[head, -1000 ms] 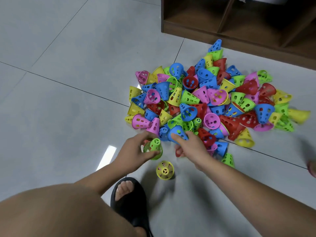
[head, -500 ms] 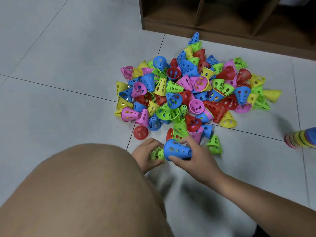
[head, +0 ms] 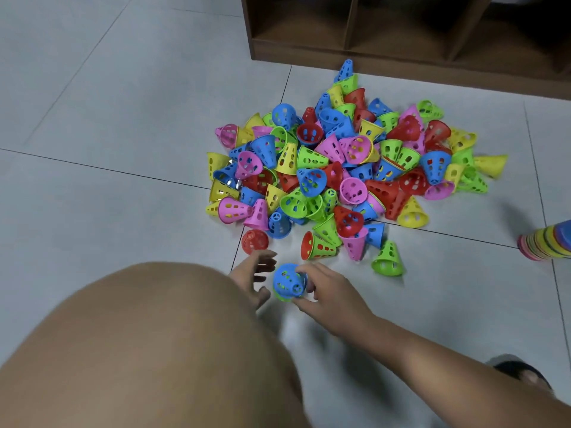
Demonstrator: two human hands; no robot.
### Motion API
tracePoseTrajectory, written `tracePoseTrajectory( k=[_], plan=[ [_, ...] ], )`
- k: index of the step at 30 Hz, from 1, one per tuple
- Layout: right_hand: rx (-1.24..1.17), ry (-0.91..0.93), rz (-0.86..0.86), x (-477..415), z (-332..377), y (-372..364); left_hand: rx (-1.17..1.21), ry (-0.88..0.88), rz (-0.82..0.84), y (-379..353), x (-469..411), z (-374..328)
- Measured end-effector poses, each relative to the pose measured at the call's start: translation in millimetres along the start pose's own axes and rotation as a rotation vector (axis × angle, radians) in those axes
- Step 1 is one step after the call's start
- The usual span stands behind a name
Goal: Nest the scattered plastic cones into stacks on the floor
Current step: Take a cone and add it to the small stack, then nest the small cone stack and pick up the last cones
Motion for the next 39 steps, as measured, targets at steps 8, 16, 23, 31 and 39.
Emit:
tracePoseTrajectory(
  k=[8,16,23,31,39],
  plan=[
    [0.04,-0.026,-0.042,0.3,-33.2,-0.2,-0.183,-0.109,-0.226,36.8,-32.2,-1.5],
    [0.266,-0.099,-0.13,-30.4,-72.8,5.0,-0.233,-0.053,-0.315,36.8,-59.8,22.4],
    [0.319,-0.088,-0.082,-54.3,-83.4,-13.4,-0.248,-0.009,-0.264,29.2,-62.4,43.9],
    [0.231,-0.125,-0.092,-61.7,-81.0,-20.2,-0.231,-0.058,-0.225,26.8,-47.4,31.2],
    [-0.116,-0.166,-0.189,-34.7,-55.1,32.7,-0.033,-0.193,-0.188,16.9,-6.7,-24.1]
  ],
)
Point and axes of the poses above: each hand's wrist, its own x-axis away from the middle knuckle, its own y-axis out of the back of the hand, z = x × y, the point moved 4 cm from there along -x, towards the middle knuckle, and after that the axes turned 3 degrees about y, right-handed, at the moved point
